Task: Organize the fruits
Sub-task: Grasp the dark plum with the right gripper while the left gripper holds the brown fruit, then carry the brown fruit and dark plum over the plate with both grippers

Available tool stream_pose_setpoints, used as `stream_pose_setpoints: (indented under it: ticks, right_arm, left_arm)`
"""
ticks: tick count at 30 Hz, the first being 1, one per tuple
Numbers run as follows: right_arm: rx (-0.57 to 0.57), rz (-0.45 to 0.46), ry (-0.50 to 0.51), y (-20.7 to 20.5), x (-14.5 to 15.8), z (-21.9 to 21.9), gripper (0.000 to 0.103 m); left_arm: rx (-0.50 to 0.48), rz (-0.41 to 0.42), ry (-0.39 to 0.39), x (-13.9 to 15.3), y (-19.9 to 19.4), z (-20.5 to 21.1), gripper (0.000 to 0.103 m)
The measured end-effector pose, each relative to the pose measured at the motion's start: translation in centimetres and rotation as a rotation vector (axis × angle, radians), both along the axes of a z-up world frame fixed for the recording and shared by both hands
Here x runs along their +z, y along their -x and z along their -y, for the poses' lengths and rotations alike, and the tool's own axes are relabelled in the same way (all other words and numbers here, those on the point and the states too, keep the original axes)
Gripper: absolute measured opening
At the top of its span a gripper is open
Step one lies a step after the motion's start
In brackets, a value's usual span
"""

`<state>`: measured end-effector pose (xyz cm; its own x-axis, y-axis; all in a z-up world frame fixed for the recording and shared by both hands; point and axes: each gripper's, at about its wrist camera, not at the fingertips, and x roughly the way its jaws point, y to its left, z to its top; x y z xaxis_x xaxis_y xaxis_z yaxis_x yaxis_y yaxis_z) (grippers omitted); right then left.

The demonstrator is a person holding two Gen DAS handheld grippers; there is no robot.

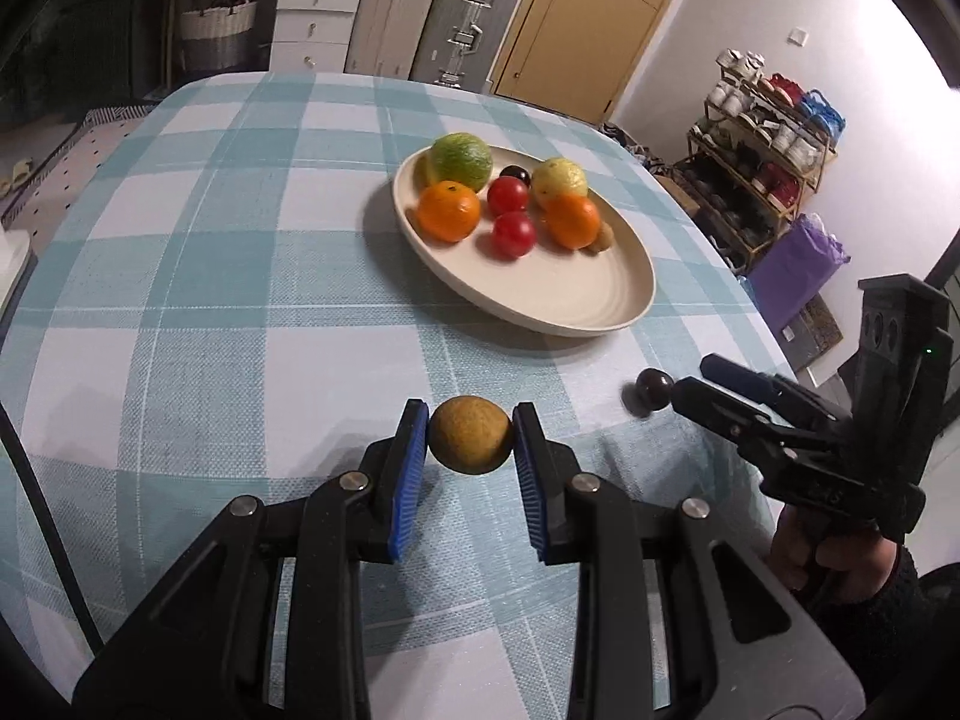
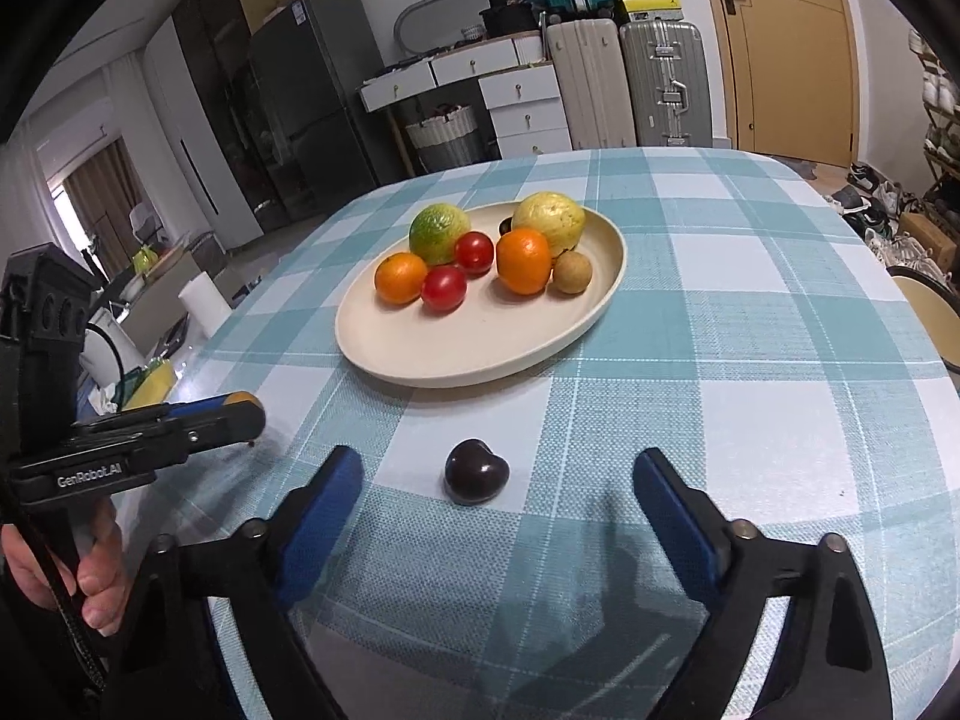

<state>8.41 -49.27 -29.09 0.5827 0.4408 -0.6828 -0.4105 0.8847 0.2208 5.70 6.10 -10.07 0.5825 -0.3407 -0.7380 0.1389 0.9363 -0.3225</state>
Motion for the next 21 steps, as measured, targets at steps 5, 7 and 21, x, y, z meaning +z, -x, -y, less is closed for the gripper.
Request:
stream_pose_setpoints:
  ticks: [5,7,21]
  right_arm:
    - [0.001,-0.029,0.012,-0.5,-0.4,-0.8,0.065]
    - [0.009,-0.031,0.033,-0.6,-0.5,-1.3,0.06]
    - [0.013,-0.085,-0.042,-1.5,-1.2,-1.0,0.025]
  left_arm:
    - [-0.005,0.005,0.014,0.0,-0.1,-0.1,0.026]
    - [-0.008,0.003,0.02,-0.1,-0.2,-0.1,0.026]
    - [-0.007,-0.012,0.042,-0.2,-0.8,0.0,0.026]
